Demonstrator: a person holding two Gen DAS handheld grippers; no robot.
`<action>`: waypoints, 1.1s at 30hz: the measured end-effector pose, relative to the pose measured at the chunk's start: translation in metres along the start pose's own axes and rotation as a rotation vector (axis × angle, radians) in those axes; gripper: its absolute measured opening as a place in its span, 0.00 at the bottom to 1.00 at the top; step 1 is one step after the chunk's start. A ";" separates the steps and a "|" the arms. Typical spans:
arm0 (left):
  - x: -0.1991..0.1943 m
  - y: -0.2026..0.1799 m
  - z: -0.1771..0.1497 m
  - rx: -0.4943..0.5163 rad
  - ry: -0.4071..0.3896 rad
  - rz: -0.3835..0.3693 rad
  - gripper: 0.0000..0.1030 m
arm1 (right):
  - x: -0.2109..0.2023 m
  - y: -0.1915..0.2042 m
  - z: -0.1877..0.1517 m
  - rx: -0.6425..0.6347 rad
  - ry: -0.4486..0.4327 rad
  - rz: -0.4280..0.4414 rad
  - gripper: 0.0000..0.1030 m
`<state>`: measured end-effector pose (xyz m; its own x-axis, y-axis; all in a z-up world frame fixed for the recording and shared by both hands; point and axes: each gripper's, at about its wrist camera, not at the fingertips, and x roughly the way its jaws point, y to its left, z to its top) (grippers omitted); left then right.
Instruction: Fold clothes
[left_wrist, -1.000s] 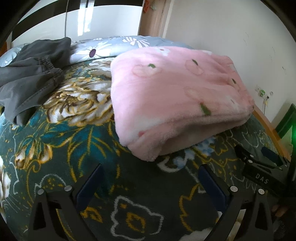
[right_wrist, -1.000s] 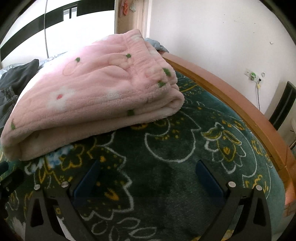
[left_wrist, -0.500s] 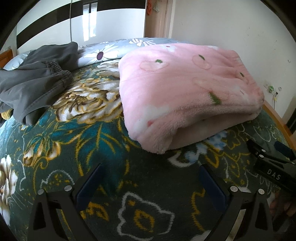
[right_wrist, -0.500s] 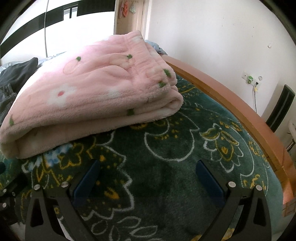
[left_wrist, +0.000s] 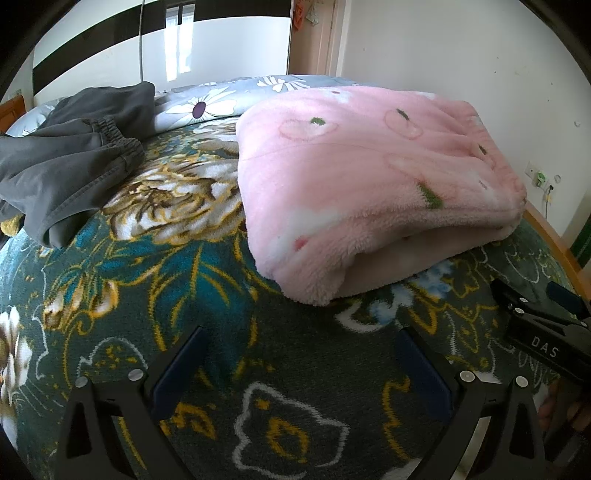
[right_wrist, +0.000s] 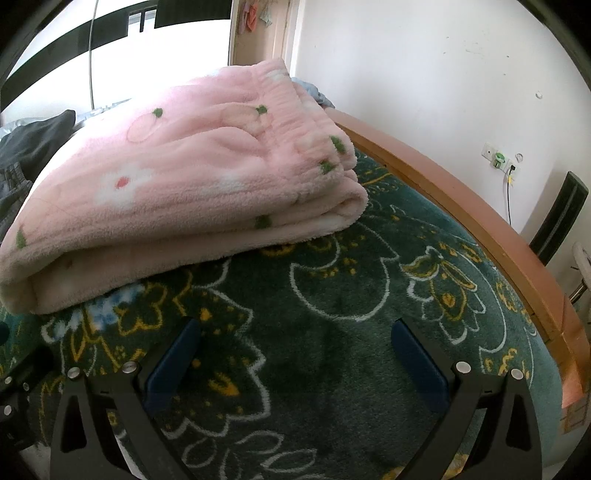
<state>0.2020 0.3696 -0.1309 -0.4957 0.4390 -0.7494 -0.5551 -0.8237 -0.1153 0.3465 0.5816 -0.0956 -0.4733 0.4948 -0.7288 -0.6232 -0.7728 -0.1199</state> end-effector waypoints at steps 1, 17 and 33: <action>0.000 0.000 0.001 -0.001 0.000 -0.005 1.00 | -0.001 -0.001 0.001 0.001 0.002 0.000 1.00; -0.001 0.003 0.009 -0.005 -0.008 -0.030 1.00 | 0.008 0.023 0.014 0.027 0.048 0.039 1.00; 0.004 0.007 0.006 -0.019 0.005 -0.018 1.00 | 0.038 0.003 0.040 0.032 0.049 0.019 1.00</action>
<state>0.1918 0.3683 -0.1308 -0.4826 0.4518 -0.7503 -0.5512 -0.8224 -0.1406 0.3021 0.6143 -0.0969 -0.4543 0.4597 -0.7631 -0.6343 -0.7684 -0.0853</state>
